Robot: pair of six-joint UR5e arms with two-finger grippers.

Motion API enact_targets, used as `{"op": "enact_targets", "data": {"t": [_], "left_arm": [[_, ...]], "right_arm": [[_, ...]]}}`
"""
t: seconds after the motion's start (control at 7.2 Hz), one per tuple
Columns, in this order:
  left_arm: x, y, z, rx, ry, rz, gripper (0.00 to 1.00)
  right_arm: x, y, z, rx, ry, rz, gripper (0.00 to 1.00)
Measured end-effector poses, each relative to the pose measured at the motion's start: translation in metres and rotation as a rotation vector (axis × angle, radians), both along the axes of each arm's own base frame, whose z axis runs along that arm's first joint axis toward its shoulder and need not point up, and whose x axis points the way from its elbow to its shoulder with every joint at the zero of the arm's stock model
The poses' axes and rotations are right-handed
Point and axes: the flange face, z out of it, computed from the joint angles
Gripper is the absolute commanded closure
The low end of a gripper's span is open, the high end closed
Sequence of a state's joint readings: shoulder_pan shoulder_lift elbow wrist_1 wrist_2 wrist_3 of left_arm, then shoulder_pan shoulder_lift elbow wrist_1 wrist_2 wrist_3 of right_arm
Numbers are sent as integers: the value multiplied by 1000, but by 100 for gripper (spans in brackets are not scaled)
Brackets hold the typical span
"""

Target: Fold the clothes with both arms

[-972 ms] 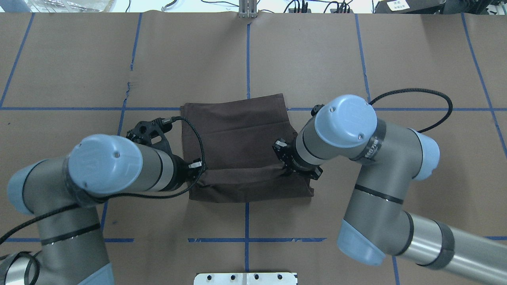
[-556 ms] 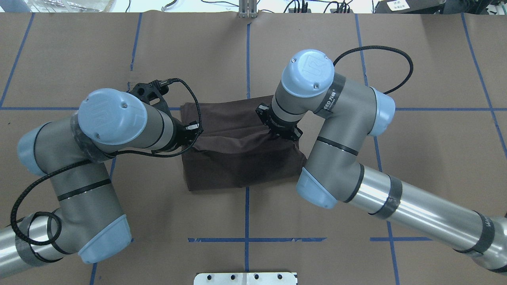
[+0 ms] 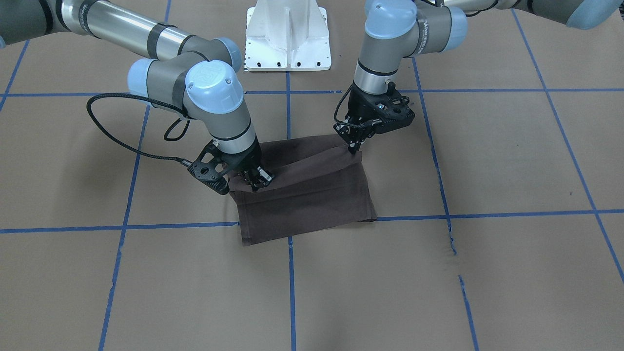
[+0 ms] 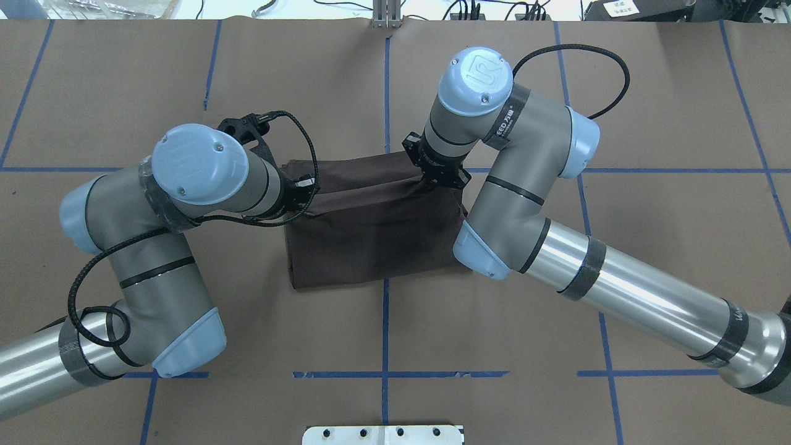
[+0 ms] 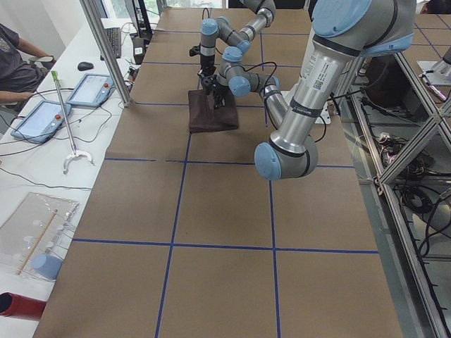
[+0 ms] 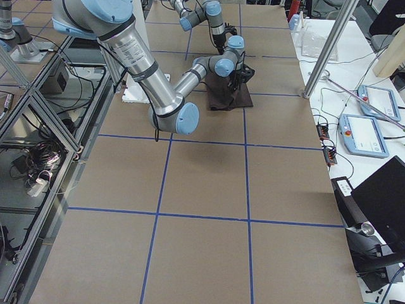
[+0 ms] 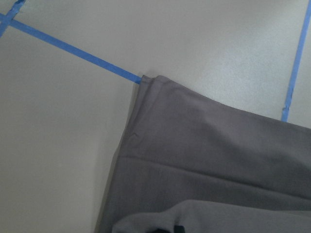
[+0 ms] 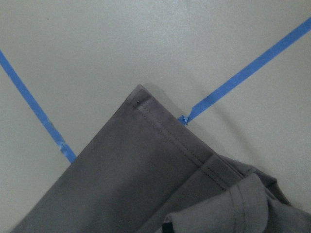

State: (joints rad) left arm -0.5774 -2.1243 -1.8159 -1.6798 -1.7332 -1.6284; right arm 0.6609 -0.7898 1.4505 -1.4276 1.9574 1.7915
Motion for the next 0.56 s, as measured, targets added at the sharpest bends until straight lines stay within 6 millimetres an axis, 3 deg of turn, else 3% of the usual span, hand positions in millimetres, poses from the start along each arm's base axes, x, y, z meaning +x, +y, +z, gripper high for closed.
{"op": "enact_targets", "data": {"t": [0.14,0.42,0.56], "left_arm": [[4,-22,2,-7,-14,-26,1],[18,-100,21,35,-58,-78,0],[6,-145,36,76,-88,-97,0]], "right_arm": [[-7,-14,2,-6,10,4,1],[-13,-76,21,19,40,23,0],[-4,-107,30,53,65,14,0]]}}
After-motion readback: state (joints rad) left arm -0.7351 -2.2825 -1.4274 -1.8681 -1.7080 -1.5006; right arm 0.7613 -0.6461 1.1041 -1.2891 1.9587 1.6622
